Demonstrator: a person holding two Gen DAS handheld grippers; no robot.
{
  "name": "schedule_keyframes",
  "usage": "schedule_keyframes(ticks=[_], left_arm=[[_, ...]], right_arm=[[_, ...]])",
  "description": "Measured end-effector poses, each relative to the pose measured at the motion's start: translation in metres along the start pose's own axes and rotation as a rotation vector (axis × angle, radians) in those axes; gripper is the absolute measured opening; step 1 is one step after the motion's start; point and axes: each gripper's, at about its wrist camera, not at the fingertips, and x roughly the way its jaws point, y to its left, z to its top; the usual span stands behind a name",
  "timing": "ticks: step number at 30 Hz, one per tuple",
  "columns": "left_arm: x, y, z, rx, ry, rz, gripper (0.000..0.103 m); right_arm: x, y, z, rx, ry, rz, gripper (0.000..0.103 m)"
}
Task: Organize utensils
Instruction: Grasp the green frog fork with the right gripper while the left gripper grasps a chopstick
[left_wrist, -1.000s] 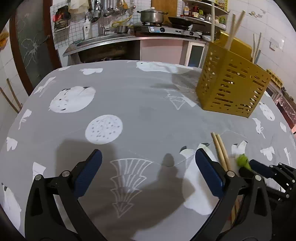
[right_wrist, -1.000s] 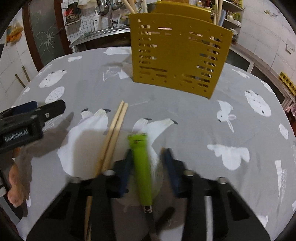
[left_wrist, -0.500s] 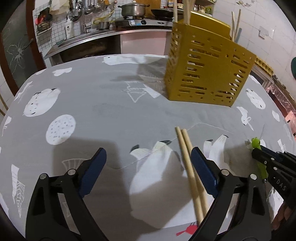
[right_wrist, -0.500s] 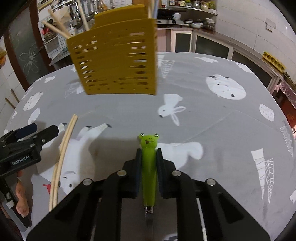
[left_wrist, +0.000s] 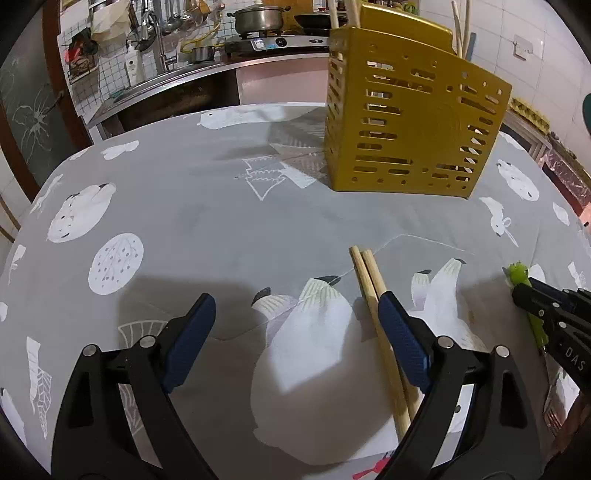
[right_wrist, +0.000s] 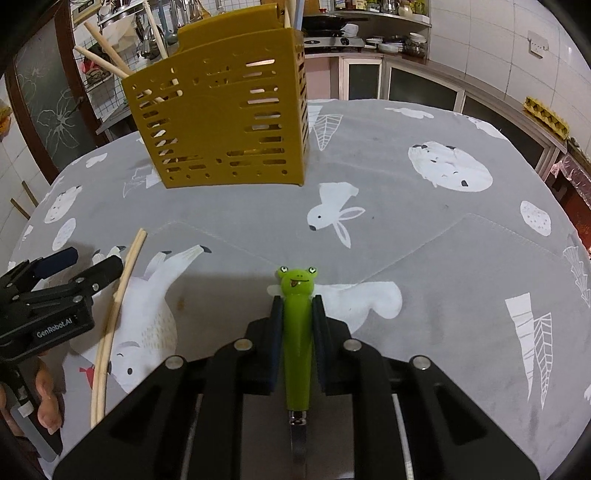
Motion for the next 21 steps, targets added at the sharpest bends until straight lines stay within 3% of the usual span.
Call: schedule_keyframes(ticks=[10,13,21], left_arm=[[0.008,-0.012,0.001,0.021,0.039,-0.011,0.075],[0.011,-0.016,0.008,0.022,0.05,-0.023,0.062],[0.016,-0.032,0.024,0.019,0.111,-0.083,0.011]], right_arm=[[0.001,-0.003,0.001,0.018,0.008,0.004,0.016],[0.004,-0.002,0.007,0.016,0.029,-0.006,0.016],[0.013,-0.002,0.024,0.021,0.076,-0.022,0.016]])
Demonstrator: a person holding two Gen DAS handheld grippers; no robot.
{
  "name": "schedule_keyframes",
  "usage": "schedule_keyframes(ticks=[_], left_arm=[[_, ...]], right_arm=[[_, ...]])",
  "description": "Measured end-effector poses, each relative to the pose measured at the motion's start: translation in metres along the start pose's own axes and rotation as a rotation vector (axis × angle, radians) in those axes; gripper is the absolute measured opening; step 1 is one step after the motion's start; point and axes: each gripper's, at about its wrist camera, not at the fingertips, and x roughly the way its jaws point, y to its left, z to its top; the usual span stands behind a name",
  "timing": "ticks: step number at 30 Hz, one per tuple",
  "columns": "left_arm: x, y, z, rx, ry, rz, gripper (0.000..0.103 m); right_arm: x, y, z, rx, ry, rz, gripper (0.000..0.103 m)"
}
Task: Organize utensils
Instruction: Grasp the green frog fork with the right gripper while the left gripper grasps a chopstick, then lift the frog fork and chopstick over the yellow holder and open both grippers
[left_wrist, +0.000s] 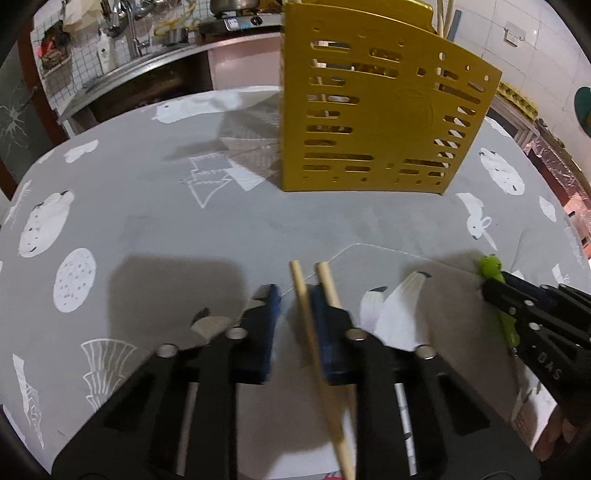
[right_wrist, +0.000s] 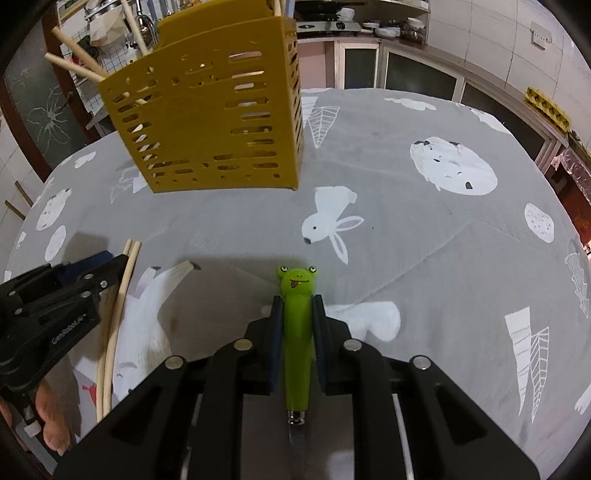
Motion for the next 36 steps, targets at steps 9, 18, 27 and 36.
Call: schedule_keyframes(ticks=[9,18,27,36], left_arm=[[-0.001,0.002,0.002,-0.02,-0.021,-0.022,0.007],[-0.043,0.018,0.002,-0.035,-0.182,-0.007,0.006],[-0.111,0.022,0.0,-0.007,-0.433,0.011,0.005],[-0.145,0.027,-0.01,0.011,-0.593,0.045,0.005]], right_arm=[[-0.011,-0.006,-0.005,0.044,-0.087,0.001,0.016],[-0.048,-0.01,-0.006,0.081,-0.243,0.032,0.016],[-0.092,-0.008,-0.007,0.077,-0.425,0.054,0.016],[-0.125,0.001,-0.019,0.054,-0.615,0.05,0.016]])
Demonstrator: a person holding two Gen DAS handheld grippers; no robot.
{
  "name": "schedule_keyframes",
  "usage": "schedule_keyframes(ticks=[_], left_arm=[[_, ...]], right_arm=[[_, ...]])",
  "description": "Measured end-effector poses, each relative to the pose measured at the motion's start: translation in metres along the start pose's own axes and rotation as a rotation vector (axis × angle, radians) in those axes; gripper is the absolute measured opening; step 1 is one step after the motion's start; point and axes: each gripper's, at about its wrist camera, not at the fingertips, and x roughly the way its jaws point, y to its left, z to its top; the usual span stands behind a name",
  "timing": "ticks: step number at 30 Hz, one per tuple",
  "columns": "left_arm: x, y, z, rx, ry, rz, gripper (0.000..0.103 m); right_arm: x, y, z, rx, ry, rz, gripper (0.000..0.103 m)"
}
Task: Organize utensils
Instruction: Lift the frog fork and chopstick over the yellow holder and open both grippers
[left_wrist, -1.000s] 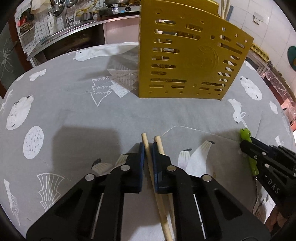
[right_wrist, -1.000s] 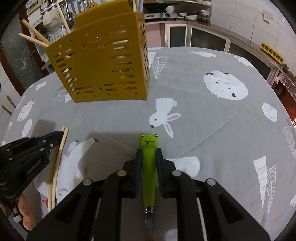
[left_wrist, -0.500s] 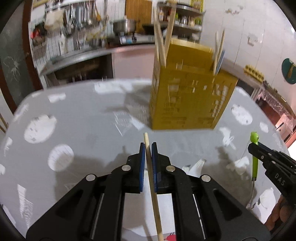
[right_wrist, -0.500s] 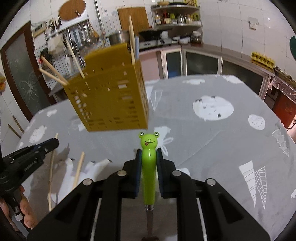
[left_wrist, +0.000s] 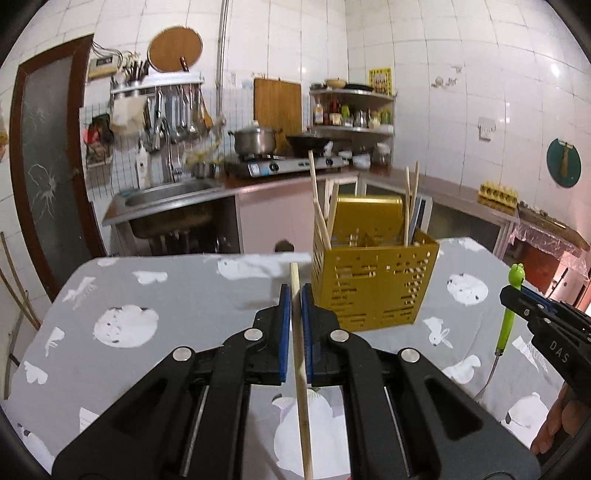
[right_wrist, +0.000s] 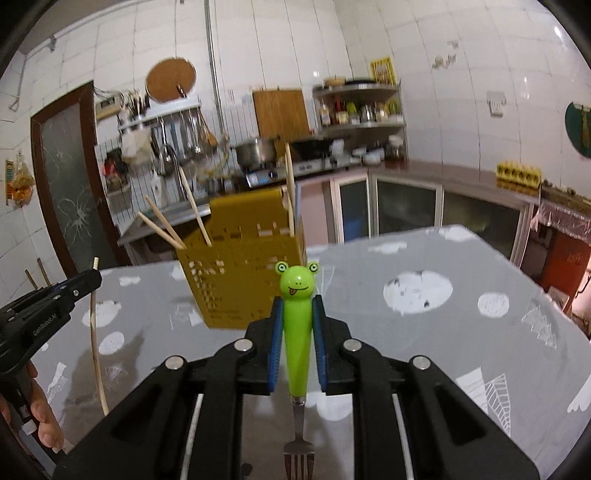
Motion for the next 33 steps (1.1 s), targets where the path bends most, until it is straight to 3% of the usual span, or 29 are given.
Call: schedule_keyframes(ticks=[9,19,27,33], left_arm=[[-0.015,-0.004,0.017,-0.01,-0.078,-0.011,0.004],[-0.021,-0.017,0.086,-0.035,-0.174,-0.077,0.004],[-0.012,-0.034,0.161,-0.053,-0.279,-0.095,0.004],[0.018,-0.039,0.185,-0.068,-0.314,-0.098,0.004]], right_arm=[[-0.023,0.006,0.024,-0.002,-0.128,0.013,0.016],[-0.025,0.016,0.088,-0.039,-0.209,0.029,0.016],[-0.005,0.02,0.153,-0.016,-0.286,0.041,0.016],[0.037,0.022,0.181,0.003,-0.286,0.073,0.016]])
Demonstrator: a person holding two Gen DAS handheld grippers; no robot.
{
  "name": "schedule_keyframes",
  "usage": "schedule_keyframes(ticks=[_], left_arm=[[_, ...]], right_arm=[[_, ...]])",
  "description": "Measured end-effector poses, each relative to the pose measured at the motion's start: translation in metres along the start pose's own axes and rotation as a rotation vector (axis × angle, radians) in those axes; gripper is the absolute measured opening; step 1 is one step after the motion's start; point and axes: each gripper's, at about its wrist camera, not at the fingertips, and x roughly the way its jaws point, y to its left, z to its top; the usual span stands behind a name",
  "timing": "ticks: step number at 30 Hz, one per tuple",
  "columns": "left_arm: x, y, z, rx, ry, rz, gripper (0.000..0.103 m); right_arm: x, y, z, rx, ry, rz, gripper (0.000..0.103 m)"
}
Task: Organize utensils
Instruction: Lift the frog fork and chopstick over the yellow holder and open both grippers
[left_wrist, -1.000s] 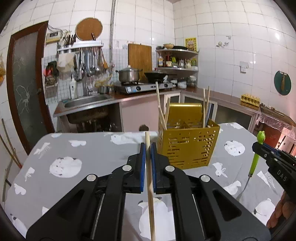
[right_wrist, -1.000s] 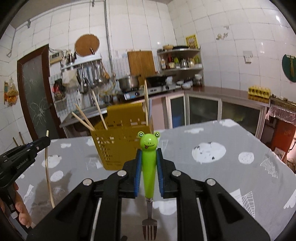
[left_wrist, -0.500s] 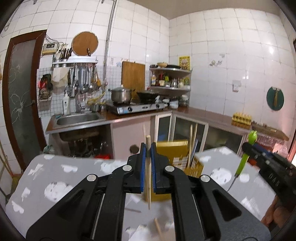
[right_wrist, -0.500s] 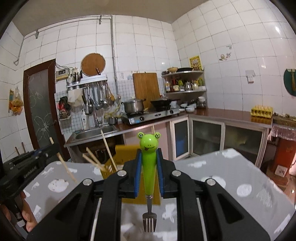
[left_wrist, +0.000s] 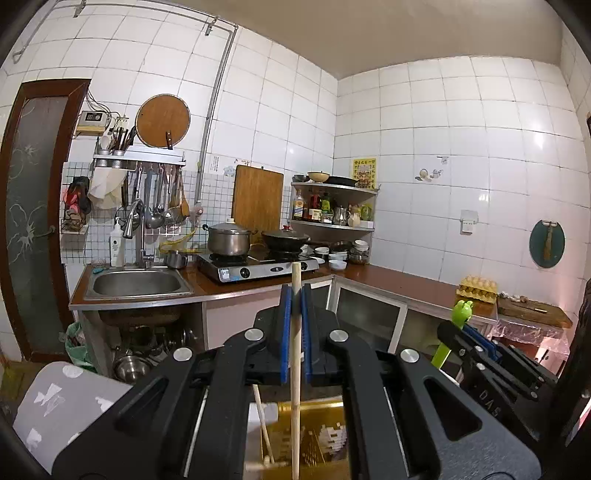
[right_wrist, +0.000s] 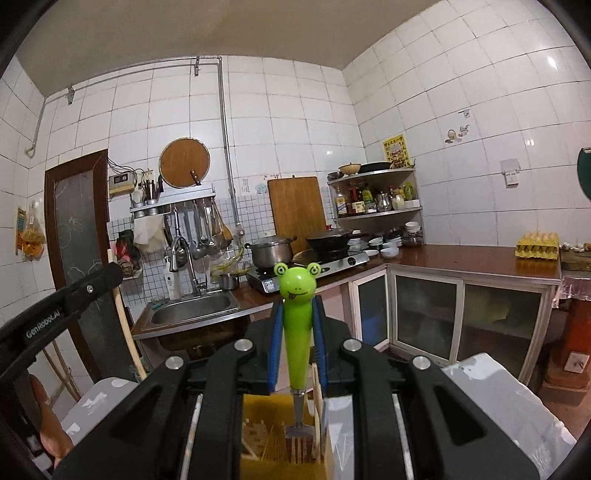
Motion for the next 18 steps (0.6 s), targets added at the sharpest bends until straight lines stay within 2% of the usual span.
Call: schedule_keyframes(ticks=[6,9,14,18], left_arm=[[0.041,0.006,-0.022,0.004,0.035,0.006,0.004],[0.062,0.013,-0.049,0.008,0.101,0.011,0.004],[0.079,0.026,-0.09,0.009,0.197,0.024,0.004],[0.078,0.032,-0.109,0.021,0.234,0.059,0.004]], right_arm=[[0.042,-0.005,-0.025,-0.003,0.036,0.006,0.016],[0.061,-0.011,-0.049,0.008,0.08,0.01,0.016],[0.076,-0.016,-0.089,-0.005,0.169,-0.002,0.016],[0.076,-0.016,-0.103,-0.012,0.225,-0.012,0.016]])
